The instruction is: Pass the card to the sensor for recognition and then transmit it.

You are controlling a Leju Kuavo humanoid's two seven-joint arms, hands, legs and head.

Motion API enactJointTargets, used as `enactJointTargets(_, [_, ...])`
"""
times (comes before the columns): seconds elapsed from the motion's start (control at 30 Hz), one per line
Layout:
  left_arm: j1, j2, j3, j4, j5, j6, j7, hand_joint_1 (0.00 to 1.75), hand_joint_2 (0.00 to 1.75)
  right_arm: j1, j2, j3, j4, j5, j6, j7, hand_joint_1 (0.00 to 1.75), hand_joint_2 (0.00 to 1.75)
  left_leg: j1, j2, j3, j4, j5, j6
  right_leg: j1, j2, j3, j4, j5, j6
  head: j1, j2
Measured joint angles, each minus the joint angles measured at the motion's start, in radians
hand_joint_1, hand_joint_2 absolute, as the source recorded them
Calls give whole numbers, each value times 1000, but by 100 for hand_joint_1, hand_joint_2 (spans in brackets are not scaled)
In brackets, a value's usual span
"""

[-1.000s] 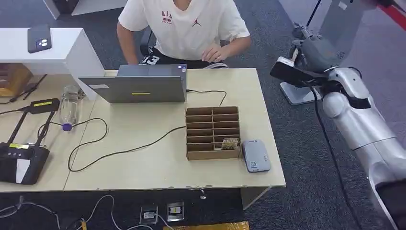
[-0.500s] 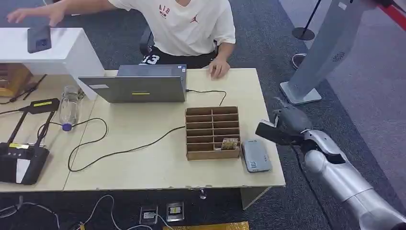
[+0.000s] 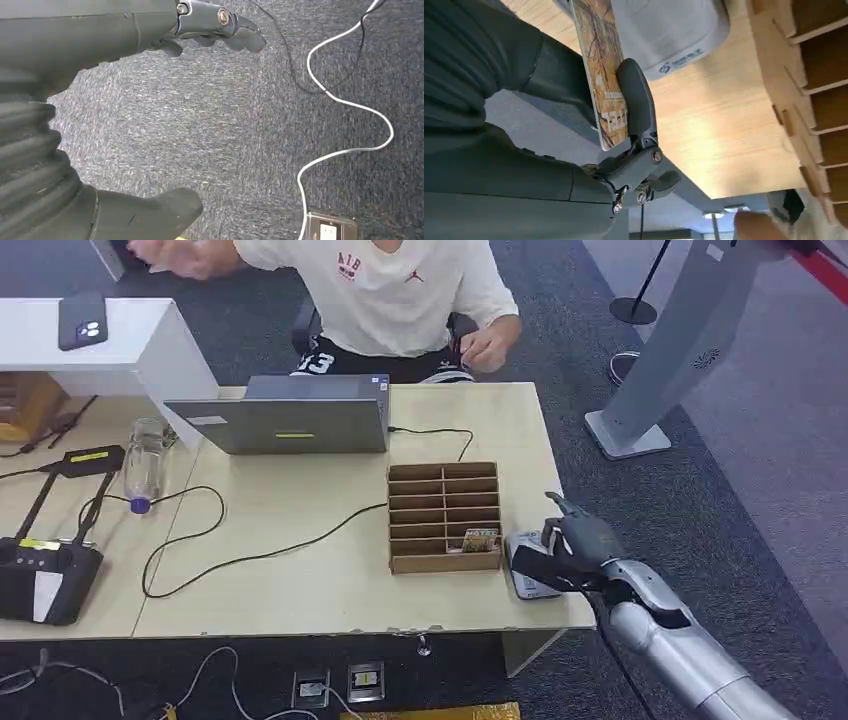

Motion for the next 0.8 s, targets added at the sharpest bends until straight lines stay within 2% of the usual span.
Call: enactJointTargets(0.8, [2, -5, 0, 0, 12, 7, 0, 0, 175, -17, 49, 31, 9, 3, 13, 1, 175, 175, 0, 0, 0, 0, 0, 0, 0, 0, 0, 0, 0, 0, 0, 0])
